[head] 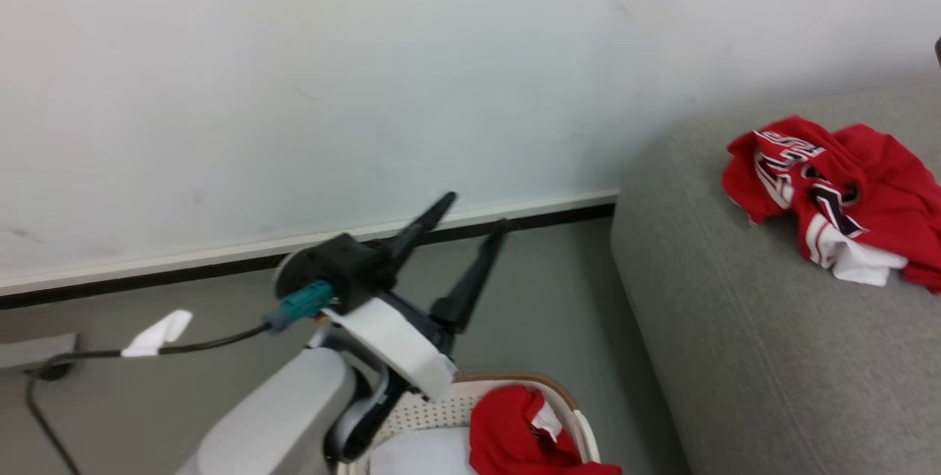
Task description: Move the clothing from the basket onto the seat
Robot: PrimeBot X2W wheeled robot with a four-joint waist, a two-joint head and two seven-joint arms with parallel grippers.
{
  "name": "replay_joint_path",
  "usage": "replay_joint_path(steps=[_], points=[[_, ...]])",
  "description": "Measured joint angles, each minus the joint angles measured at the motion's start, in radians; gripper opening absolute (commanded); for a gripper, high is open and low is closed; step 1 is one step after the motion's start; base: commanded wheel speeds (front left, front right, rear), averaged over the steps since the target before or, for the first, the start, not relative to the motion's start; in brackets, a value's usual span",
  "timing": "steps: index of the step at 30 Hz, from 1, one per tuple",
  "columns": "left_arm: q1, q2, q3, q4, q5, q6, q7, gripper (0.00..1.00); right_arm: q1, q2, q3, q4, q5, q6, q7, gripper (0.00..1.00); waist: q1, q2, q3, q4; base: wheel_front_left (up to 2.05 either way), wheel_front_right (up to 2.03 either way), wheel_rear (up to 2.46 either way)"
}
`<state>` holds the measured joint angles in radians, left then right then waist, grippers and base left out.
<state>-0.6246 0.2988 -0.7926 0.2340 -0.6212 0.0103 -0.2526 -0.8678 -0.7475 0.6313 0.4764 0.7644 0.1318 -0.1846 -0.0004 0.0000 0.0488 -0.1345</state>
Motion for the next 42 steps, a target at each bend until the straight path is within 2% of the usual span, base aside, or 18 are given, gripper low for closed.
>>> replay_joint_path(steps=[5, 9, 14, 17, 19, 25, 32, 42], points=[[0.035, 0.045, 0.067, -0.004, -0.017, 0.044, -0.004, 1.0, 0.141, 0.03, -0.128, -0.106, -0.023, 0.0, -0.056, 1.0, 0.0001, 0.0, -0.027, 0.061, 0.0, 0.0, 0.0], [0.085, 0.072, 0.128, -0.014, -0.032, 0.073, -0.008, 1.0, 0.309, 0.102, -0.28, -0.19, -0.078, 0.0, -0.073, 1.0, 0.0002, 0.0, -0.043, 0.108, 0.0, 0.0, 0.0], [0.186, 0.089, 0.228, -0.036, -0.039, 0.119, -0.01, 1.0, 0.544, 0.269, -0.453, -0.305, -0.194, 0.0, -0.078, 1.0, 0.0002, 0.0, -0.06, 0.159, 0.0, 0.0, 0.0], [0.262, 0.088, 0.307, -0.058, -0.036, 0.142, -0.011, 1.0, 0.669, 0.376, -0.517, -0.36, -0.266, 0.0, -0.078, 1.0, 0.0003, 0.0, -0.066, 0.18, 0.0, 0.0, 0.0], [0.315, 0.078, 0.367, -0.073, -0.027, 0.149, -0.011, 1.0, 0.737, 0.442, -0.537, -0.367, -0.272, 0.0, -0.078, 1.0, 0.0003, 0.0, -0.068, 0.19, 0.0, 0.0, 0.0], [0.453, 0.017, 0.515, -0.098, 0.037, 0.143, -0.011, 1.0, 0.829, 0.534, -0.531, -0.351, -0.339, 0.0, -0.078, 1.0, 0.0003, 0.0, -0.069, 0.205, 0.0, 0.0, 0.0], [0.559, -0.065, 0.593, -0.072, 0.138, 0.112, -0.012, 1.0, 0.908, 0.616, -0.578, -0.327, -0.395, 0.0, -0.078, 1.0, 0.0004, -0.0001, -0.085, 0.215, 0.0, 0.0, 0.0], [0.589, -0.135, 0.66, -0.044, 0.246, 0.05, -0.012, 1.0, 0.911, 0.616, -0.599, -0.339, -0.429, 0.0, -0.078, 1.0, 0.0004, 0.0, -0.09, 0.205, 0.0, 0.0, 0.0]])
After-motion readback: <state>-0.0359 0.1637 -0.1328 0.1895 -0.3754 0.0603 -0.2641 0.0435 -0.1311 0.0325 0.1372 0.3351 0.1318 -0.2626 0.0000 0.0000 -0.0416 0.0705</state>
